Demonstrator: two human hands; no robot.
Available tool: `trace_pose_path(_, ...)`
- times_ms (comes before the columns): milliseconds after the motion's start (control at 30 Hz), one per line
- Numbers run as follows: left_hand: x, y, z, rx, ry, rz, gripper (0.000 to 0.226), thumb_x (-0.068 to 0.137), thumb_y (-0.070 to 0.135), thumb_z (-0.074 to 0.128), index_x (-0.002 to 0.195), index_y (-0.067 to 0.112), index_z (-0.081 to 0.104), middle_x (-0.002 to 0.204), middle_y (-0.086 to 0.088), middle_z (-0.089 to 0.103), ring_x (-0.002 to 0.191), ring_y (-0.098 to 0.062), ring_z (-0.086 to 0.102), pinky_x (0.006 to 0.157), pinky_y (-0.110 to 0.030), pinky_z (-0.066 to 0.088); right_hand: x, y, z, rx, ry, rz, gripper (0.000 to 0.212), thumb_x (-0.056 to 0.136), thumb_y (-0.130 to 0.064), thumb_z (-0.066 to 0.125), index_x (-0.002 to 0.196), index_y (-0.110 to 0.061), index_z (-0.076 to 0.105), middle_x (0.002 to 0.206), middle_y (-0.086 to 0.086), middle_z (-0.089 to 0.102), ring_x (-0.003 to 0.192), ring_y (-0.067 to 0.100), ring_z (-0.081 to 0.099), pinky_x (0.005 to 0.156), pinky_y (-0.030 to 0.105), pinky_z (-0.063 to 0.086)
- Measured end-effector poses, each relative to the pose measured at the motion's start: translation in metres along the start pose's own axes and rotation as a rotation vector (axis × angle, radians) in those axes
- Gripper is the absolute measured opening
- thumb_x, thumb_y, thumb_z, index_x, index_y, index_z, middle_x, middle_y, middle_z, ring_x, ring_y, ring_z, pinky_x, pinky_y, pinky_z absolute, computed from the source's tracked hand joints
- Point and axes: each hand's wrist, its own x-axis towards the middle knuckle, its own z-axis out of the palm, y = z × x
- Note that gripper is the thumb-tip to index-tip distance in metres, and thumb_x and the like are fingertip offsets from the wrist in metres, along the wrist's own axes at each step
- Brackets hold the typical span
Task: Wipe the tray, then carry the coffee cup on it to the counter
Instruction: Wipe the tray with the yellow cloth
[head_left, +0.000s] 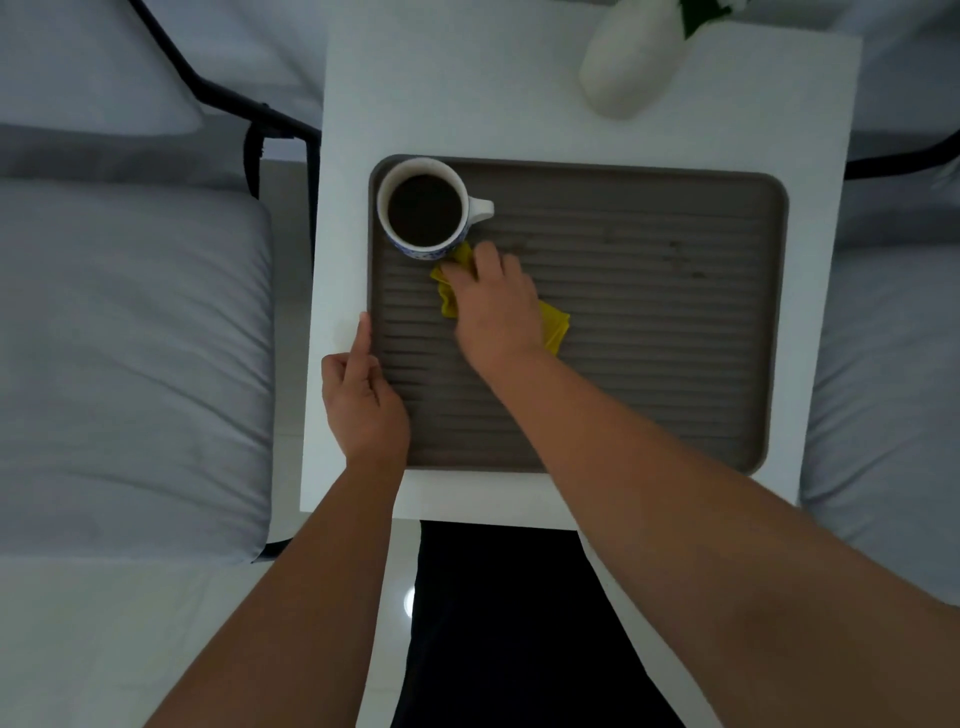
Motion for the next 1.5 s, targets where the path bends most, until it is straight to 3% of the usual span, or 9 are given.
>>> trace_pose_path(100, -0.001, 0.002, -0.001, -0.011, 0.006, -0.009, 0.053, 0.095, 0.002, 0.039, 0.139, 0.031, 0.043, 0.094, 0.001, 0.041, 0.083, -0.014, 0.048, 0.079, -0.018, 0.04, -0.005, 0.027, -0.007, -0.003, 0.02, -0.064, 0.048, 0.081, -0.01, 0.056, 0.128, -0.017, 0.056, 0.127, 0.022, 0.047, 0.105, 0.042, 0.048, 0.084, 0.047, 0.042)
trace_pose_path(233, -0.001, 0.004, -0.001, -0.015, -0.007, -0.037, 0.05, 0.099, 0.007, 0.037, 0.14, 0.035, 0.041, 0.095, 0.001, 0.042, 0.084, -0.012, 0.047, 0.083, -0.018, 0.039, -0.021, 0.095, -0.015, 0.111, 0.134, 0.156, 0.041, 0.072, -0.008, 0.058, 0.109, -0.025, 0.066, 0.102, 0.022, 0.057, 0.081, 0.043, 0.057, 0.072, 0.045, 0.052)
trace_pose_path(500, -0.001, 0.005, -0.002, -0.016, -0.012, -0.023, 0.049, 0.098, 0.006, 0.039, 0.14, 0.031, 0.043, 0.095, 0.002, 0.041, 0.086, -0.012, 0.046, 0.079, -0.005, 0.035, -0.047, 0.181, -0.038, 0.133, 0.295, 0.716, 0.04, 0.082, -0.003, 0.045, 0.119, -0.007, 0.057, 0.12, 0.023, 0.047, 0.098, 0.039, 0.052, 0.086, 0.035, 0.042)
trace_pose_path(633, 0.0, 0.004, -0.001, 0.004, -0.008, 0.003, 0.047, 0.099, 0.007, 0.038, 0.14, 0.028, 0.044, 0.096, 0.002, 0.042, 0.086, -0.013, 0.047, 0.081, -0.02, 0.04, -0.022, 0.13, -0.015, 0.059, 0.233, 0.586, 0.048, 0.068, -0.016, 0.035, 0.11, -0.009, 0.059, 0.112, 0.019, 0.057, 0.1, 0.036, 0.05, 0.087, 0.037, 0.041)
trace_pose_path(800, 0.0, 0.002, -0.001, 0.015, -0.012, 0.008, 0.049, 0.098, 0.005, 0.038, 0.141, 0.028, 0.043, 0.096, 0.002, 0.042, 0.087, -0.01, 0.047, 0.081, -0.018, 0.038, -0.003, 0.021, -0.003, 0.079, 0.136, 0.234, 0.048, 0.08, -0.009, 0.054, 0.128, -0.013, 0.054, 0.128, 0.017, 0.047, 0.107, 0.038, 0.047, 0.086, 0.041, 0.04)
trace_pose_path(967, 0.0, 0.002, -0.001, 0.019, -0.003, 0.017, 0.049, 0.097, 0.005, 0.038, 0.14, 0.03, 0.043, 0.095, 0.002, 0.041, 0.084, -0.009, 0.045, 0.078, -0.011, 0.035, 0.007, 0.026, -0.01, -0.031, 0.022, 0.051, 0.048, 0.085, -0.015, 0.054, 0.132, -0.016, 0.047, 0.135, 0.015, 0.039, 0.115, 0.035, 0.042, 0.092, 0.043, 0.037)
trace_pose_path(1133, -0.001, 0.003, -0.002, 0.007, -0.004, 0.011, 0.049, 0.097, 0.004, 0.038, 0.14, 0.029, 0.044, 0.094, 0.001, 0.041, 0.083, -0.008, 0.044, 0.078, -0.009, 0.033, -0.01, 0.115, -0.028, 0.115, 0.196, 0.379, 0.045, 0.078, -0.01, 0.053, 0.12, -0.024, 0.06, 0.115, 0.016, 0.051, 0.095, 0.037, 0.056, 0.08, 0.037, 0.048)
trace_pose_path(1267, -0.001, 0.003, 0.0, 0.002, 0.006, 0.007, 0.047, 0.099, 0.008, 0.038, 0.14, 0.03, 0.044, 0.094, 0.001, 0.041, 0.081, -0.008, 0.044, 0.079, -0.01, 0.034, -0.033, 0.18, -0.047, 0.174, 0.255, 0.667, 0.042, 0.081, -0.003, 0.051, 0.12, -0.015, 0.06, 0.125, 0.021, 0.046, 0.101, 0.041, 0.055, 0.091, 0.041, 0.047)
trace_pose_path(1500, -0.002, 0.004, -0.001, 0.018, 0.003, 0.0, 0.052, 0.097, 0.003, 0.038, 0.14, 0.031, 0.042, 0.095, 0.001, 0.041, 0.084, -0.01, 0.045, 0.078, -0.014, 0.036, -0.008, 0.135, -0.033, 0.2, 0.288, 0.708, 0.038, 0.075, -0.017, 0.04, 0.106, -0.011, 0.062, 0.119, 0.017, 0.053, 0.106, 0.035, 0.052, 0.092, 0.036, 0.045)
